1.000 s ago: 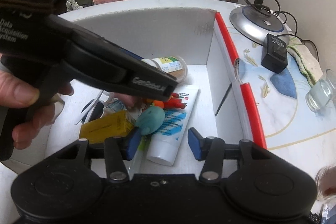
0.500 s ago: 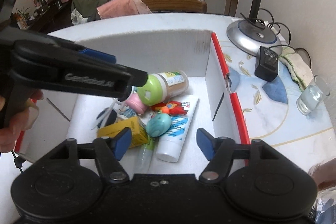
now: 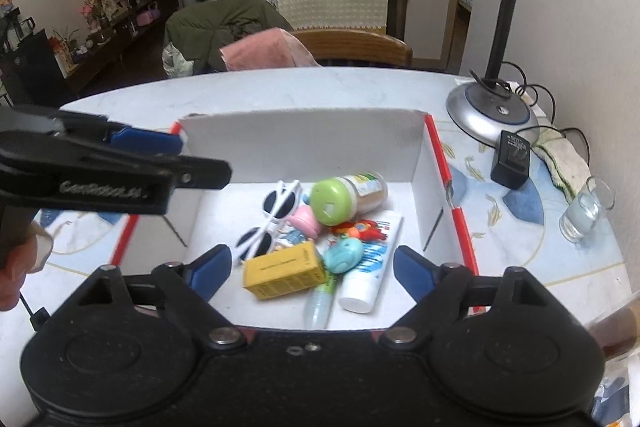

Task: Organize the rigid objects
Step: 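Withdraw both tools toward the tin, clip and green marker on the mat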

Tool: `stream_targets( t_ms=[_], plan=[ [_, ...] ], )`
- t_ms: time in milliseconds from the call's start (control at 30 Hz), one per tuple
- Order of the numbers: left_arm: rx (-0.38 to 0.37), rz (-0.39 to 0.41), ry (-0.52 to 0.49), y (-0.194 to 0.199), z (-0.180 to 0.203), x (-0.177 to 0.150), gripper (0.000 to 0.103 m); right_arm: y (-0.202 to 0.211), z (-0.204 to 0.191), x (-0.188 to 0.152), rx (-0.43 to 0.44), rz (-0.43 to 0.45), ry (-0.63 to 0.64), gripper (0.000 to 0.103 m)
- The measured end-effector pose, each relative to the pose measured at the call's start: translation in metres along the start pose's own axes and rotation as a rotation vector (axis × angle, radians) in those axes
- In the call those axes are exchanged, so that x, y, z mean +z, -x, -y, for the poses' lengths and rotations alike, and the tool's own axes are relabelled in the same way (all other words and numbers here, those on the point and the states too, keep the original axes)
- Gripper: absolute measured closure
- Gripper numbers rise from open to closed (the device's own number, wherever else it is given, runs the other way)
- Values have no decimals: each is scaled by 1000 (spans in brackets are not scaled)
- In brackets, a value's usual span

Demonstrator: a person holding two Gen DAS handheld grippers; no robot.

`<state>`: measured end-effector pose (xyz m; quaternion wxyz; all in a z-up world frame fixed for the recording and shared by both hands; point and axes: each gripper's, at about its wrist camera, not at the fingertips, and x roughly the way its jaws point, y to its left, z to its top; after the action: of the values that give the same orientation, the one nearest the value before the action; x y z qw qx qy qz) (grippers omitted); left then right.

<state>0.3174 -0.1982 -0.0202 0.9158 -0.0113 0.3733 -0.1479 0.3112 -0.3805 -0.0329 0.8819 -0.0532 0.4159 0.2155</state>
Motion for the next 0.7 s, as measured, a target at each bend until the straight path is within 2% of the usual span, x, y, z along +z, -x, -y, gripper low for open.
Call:
stream_targets(
  t_ms=[300, 400, 633, 700],
  plan=[
    [28, 38, 51, 53, -43, -27, 26, 15, -36, 3, 28, 37, -3, 5],
    [42, 48, 69, 69, -62, -38, 20, 16, -53, 4, 42, 46, -6, 4],
    [70, 55, 104, 101, -106, -65, 20, 11, -98, 5, 75, 54, 0, 4],
    [82, 56, 106, 107, -119, -71, 15, 9, -111, 5, 88, 54, 5, 4]
  ],
)
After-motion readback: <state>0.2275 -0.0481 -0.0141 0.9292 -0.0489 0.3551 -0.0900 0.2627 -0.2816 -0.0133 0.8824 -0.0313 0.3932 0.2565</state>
